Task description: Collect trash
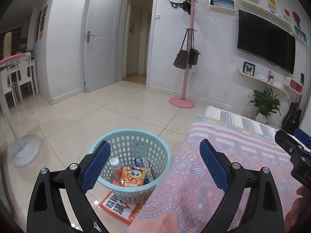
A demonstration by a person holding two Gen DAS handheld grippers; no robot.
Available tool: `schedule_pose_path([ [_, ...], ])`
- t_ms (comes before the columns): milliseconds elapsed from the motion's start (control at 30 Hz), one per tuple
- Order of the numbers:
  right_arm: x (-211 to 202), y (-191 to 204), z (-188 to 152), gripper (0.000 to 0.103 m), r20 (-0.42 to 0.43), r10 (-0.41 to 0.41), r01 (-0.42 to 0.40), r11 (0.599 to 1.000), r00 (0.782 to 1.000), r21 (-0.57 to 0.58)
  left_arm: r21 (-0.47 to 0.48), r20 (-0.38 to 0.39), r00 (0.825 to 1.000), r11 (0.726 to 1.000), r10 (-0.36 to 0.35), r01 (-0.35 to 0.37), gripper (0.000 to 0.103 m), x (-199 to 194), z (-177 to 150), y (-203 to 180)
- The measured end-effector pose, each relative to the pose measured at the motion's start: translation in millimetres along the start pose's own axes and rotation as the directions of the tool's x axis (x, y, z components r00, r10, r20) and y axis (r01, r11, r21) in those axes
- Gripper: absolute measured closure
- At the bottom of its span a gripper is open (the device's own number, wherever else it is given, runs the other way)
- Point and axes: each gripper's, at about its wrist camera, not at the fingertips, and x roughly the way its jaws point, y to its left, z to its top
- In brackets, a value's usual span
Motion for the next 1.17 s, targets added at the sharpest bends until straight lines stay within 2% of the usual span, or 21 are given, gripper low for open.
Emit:
schedule_pose_path([
  [67, -0.4, -0.1, 0.3, 0.013, 0.000, 0.000, 0.000, 1.000, 1.000, 0.000, 0.000, -0.008, 1.000, 1.000, 0.014, -0.014, 0.007, 1.9, -0.4, 0.0],
  [633, -1.8, -1.5, 0.7, 0.013, 0.001, 0.001, -0.001, 1.000, 1.000, 0.014, 0.015, -0.009, 0.999, 0.999, 0.034, -0.033, 0.007, 3.3, -3.6, 0.7],
  [767, -1.7, -1.4, 0.7, 0.013, -0.001, 0.001, -0.001, 1.000, 1.000, 0.014, 0.054, 0.013, 0.999, 0.998, 0.041, -0.042, 0.008, 3.0, -5.6, -3.1],
  [900, -2.6, -1.7, 1.9, 0.013, -0.006, 0.003, -0.003, 1.000, 1.000, 0.018, 0.073, 0.010, 1.000, 0.997, 0.025, -0.025, 0.007, 2.7, -5.6, -8.1],
  [1067, -15.1, -6.5, 5.4, 0.013, 0.009, -0.019, 0.019, 1.000, 1.000, 0.012, 0.049, 0.011, 1.000, 0.999, -0.011, 0.011, 0.007, -2.7, -3.8, -8.5],
  [1167, -22.5, -10.4, 6.8, 0.013, 0.012, -0.029, 0.029, 1.000, 1.000, 0.010, 0.062, 0.031, 1.000, 0.998, -0.004, 0.002, 0.007, -7.7, -4.4, -12.7],
])
